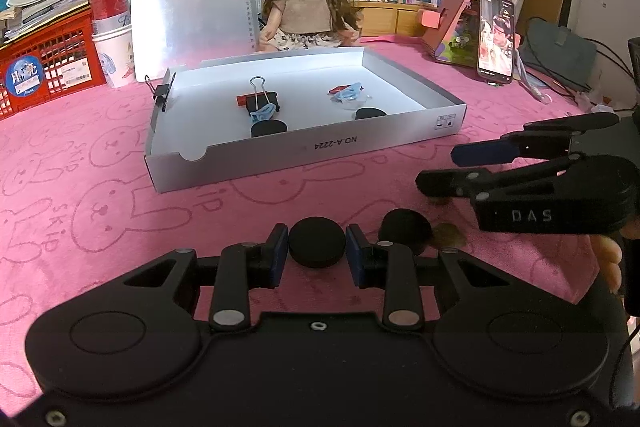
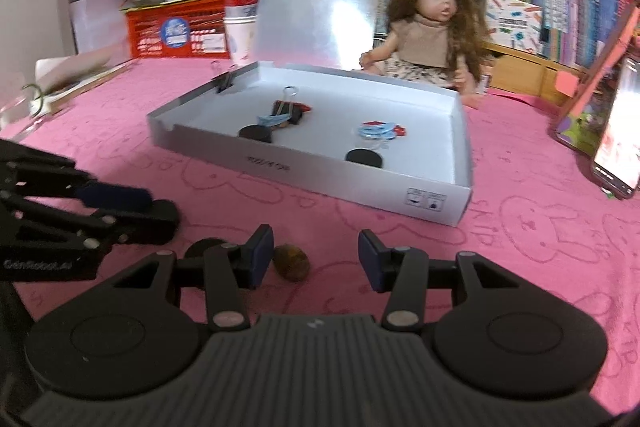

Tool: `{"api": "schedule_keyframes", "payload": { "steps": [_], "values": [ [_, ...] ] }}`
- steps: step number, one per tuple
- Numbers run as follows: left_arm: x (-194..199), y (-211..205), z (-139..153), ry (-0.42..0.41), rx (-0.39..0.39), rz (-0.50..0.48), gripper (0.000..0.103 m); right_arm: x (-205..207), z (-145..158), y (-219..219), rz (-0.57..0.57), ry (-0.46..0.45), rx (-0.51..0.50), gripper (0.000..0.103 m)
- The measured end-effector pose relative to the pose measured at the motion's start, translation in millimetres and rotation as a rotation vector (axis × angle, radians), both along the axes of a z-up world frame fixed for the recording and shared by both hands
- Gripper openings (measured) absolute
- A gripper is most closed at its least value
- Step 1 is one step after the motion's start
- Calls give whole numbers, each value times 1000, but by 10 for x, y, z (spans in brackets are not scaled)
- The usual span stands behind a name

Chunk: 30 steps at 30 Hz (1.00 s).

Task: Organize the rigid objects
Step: 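Close left tool on a black puck while right tool grips a brown ball, then carry the puck and ball over the white box and lower them inside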

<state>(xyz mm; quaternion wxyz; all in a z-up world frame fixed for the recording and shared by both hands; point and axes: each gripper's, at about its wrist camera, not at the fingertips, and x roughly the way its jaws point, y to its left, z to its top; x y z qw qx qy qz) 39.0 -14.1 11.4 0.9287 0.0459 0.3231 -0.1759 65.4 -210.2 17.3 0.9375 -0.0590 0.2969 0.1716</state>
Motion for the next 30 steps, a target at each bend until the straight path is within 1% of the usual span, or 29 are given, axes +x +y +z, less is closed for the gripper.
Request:
{"api": "schedule_keyframes", "payload": {
  "steps": [8,13,18,21,30],
  "values": [
    [24,9,-1,6,-2,6,30,-2,-36,8,20,16,4,55],
    [30,15,0,5,-3,12,30,-11,-45,34,37,32,6,40],
    [34,16,-1,5,-3,15,30,-15,-63,38,42,44,5,32],
    [37,19,3,2,-4,18,30,-25,-54,34,44,44,3,24],
    [73,32,55,-1,-16,30,30,9,9,-5,15,37,25,24]
  ]
}}
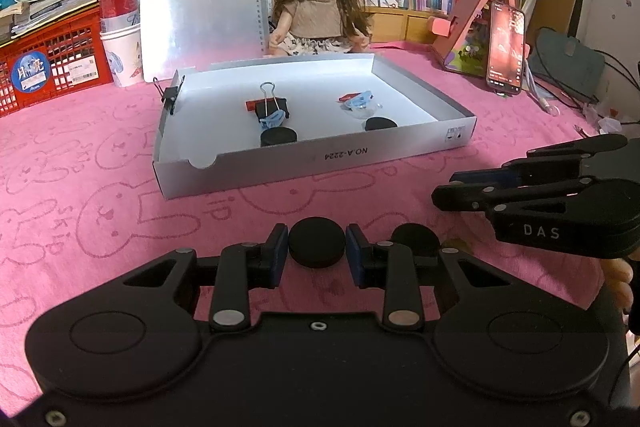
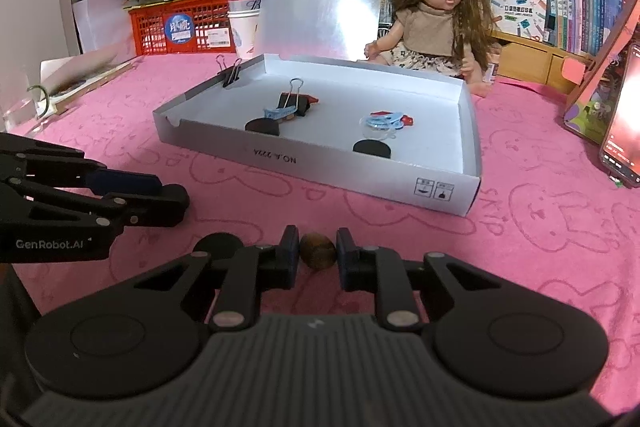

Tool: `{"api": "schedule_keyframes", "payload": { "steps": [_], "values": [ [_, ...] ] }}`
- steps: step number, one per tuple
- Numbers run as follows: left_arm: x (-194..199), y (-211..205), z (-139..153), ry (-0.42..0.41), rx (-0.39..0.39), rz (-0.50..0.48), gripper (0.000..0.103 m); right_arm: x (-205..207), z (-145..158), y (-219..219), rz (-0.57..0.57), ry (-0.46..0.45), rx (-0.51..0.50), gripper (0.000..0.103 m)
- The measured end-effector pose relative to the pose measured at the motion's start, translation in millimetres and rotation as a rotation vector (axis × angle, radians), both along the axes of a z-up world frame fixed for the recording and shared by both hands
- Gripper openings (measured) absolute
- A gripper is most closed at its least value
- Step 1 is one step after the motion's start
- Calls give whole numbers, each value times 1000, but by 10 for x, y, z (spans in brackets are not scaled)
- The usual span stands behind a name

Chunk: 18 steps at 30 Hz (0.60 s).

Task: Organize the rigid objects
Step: 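Carry the puck and ball over the white box and lower them inside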

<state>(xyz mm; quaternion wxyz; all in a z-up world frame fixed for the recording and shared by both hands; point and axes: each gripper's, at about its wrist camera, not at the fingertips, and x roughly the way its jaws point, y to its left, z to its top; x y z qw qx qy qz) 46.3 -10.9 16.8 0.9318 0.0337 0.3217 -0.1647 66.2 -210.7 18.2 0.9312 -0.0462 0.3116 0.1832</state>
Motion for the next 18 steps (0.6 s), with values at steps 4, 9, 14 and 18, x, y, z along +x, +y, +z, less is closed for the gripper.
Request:
{"api": "schedule_keyframes", "payload": {
  "steps": [4,9,14,18],
  "values": [
    [21,-4,43,-9,-4,3,30,19,46,-14,-14,-14,-2,24],
    [77,10,121,-20,-23,11,30,67,90,-39,-33,-17,12,24],
    [153,33,225,-42,-38,26,30,112,154,-70,-48,-26,24,24],
    [233,46,301,-54,-49,36,30,167,214,-106,-63,-32,44,24]
  ]
}}
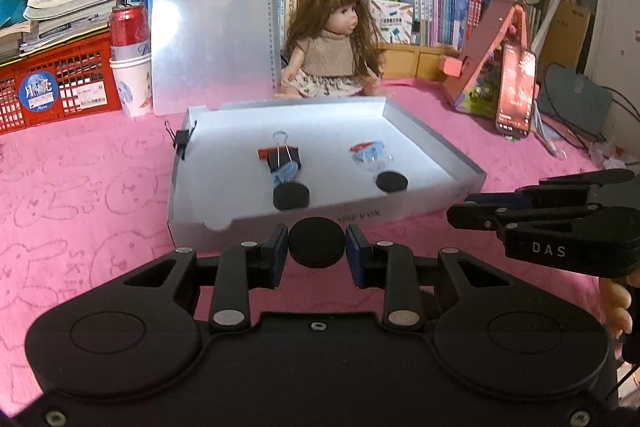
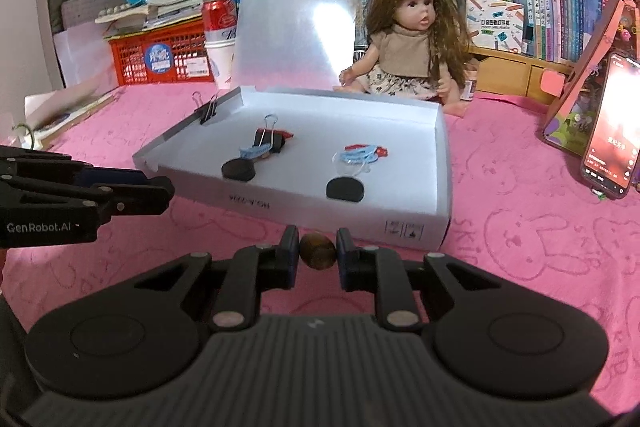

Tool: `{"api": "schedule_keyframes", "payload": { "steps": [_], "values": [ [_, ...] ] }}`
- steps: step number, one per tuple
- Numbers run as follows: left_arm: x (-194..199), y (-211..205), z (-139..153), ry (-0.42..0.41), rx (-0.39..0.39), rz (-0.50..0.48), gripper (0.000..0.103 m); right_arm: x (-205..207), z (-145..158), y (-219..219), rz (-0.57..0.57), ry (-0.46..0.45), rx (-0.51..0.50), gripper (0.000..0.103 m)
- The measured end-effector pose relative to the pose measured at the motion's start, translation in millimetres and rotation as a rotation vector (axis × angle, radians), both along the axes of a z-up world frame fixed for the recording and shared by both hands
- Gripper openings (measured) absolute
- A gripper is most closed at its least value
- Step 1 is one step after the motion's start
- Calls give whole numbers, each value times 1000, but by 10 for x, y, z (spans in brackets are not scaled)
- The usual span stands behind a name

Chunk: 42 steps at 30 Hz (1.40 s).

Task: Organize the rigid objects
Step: 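Carry the puck and ball over the white box and lower them inside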

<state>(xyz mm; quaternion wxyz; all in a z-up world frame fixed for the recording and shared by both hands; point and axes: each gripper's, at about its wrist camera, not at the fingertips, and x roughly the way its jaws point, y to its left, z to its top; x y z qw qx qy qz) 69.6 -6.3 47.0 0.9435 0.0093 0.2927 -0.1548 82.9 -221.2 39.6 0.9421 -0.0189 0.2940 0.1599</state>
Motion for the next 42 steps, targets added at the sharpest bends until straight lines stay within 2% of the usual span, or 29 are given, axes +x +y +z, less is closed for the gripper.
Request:
{"api": "schedule_keyframes", "payload": {
  "steps": [11,19,25,28,32,42],
  "values": [
    [487,22,115,-7,-48,53,30,437,171,-64,-37,32,92,24],
    [1120,-46,230,30,-88,77,30,1055,280,-181,-85,125,233,24],
    [1638,-92,193,86,-110,112,30,1471,202,-214,-128,196,315,24],
    [1875,-77,123,132,-131,132,30,1639,122,-192,-151,223,312,24],
    [2064,-74,49,143,-130,157,30,1799,33,-163,-176,233,292,24],
    [2235,-194,-98,158,-95,151,30,1959,-87,-89,-173,233,234,24]
  ]
}}
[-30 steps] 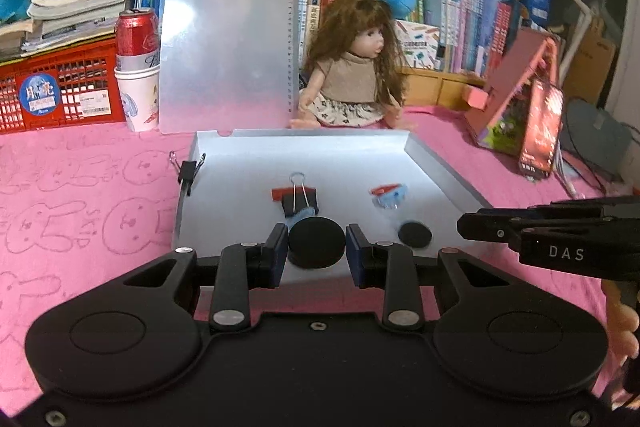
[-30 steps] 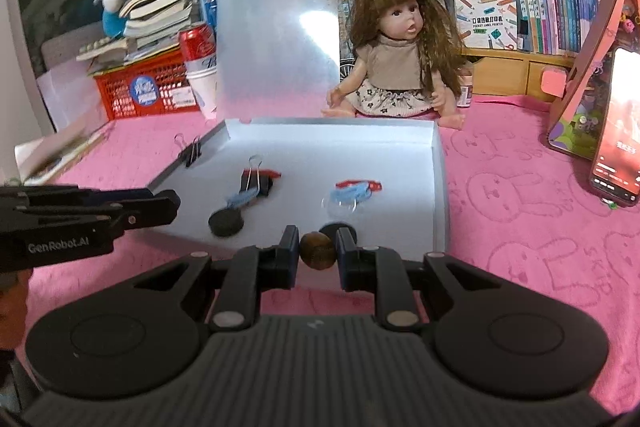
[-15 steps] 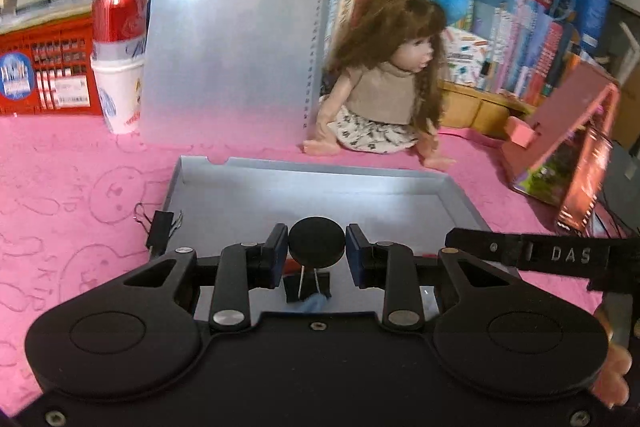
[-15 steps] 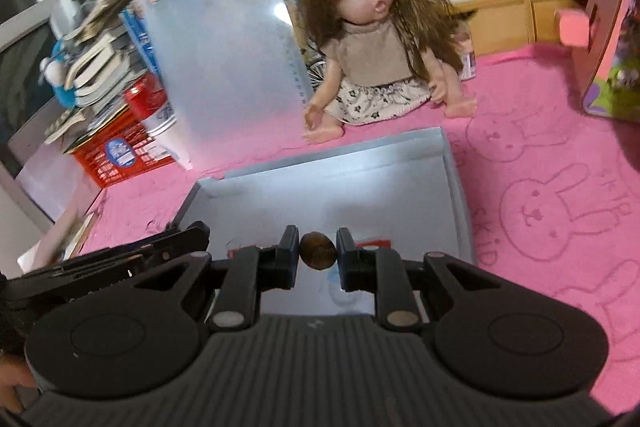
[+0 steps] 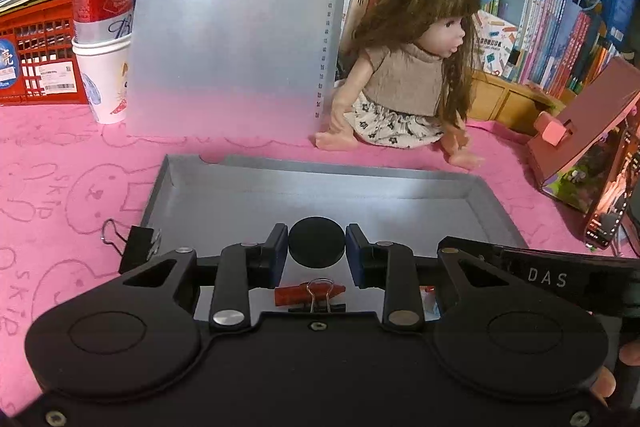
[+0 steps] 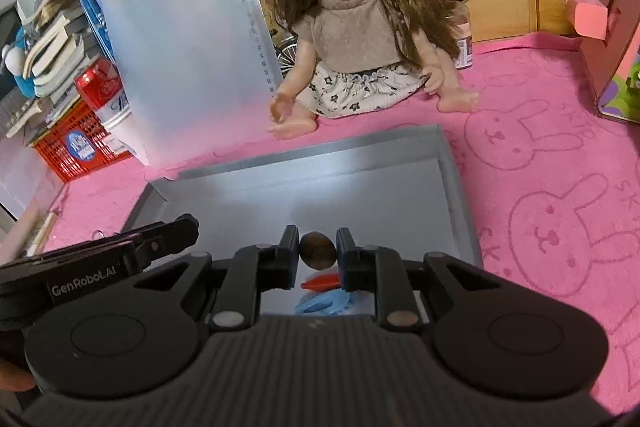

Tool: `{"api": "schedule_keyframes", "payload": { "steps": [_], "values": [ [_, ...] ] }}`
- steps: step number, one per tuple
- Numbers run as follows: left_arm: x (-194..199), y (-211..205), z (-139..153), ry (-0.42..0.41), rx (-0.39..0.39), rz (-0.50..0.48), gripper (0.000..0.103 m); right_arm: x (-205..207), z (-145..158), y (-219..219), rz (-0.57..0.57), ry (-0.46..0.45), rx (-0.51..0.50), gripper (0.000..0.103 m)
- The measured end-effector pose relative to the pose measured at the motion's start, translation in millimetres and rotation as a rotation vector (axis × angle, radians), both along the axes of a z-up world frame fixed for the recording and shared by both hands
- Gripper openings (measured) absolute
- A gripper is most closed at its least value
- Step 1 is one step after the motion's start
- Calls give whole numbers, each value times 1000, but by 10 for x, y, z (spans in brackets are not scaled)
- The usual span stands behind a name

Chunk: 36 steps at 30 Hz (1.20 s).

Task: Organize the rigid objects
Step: 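Carry the puck and ball over the white box and lower them inside, then open both tools to drop the puck and ball into the box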

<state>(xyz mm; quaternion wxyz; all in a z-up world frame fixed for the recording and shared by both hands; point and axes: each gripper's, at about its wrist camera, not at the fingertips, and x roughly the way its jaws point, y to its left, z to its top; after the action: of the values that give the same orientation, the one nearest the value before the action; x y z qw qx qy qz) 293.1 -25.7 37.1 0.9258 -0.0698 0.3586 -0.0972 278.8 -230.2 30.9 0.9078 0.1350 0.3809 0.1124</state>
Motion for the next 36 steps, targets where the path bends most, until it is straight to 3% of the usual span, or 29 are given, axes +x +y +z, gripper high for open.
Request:
{"api": "schedule_keyframes", "payload": {
  "steps": [24,34,36],
  "values": [
    [31,-76,-235,33,61,-3,30,95,-130,36,-6,18,-40,24],
    [3,-87,-224,36,58,-11,30,69,-118,60,-3,8,-46,28],
    [-23,-85,-191,30,53,-18,30,41,-95,73,-1,-1,-59,34]
  ]
}}
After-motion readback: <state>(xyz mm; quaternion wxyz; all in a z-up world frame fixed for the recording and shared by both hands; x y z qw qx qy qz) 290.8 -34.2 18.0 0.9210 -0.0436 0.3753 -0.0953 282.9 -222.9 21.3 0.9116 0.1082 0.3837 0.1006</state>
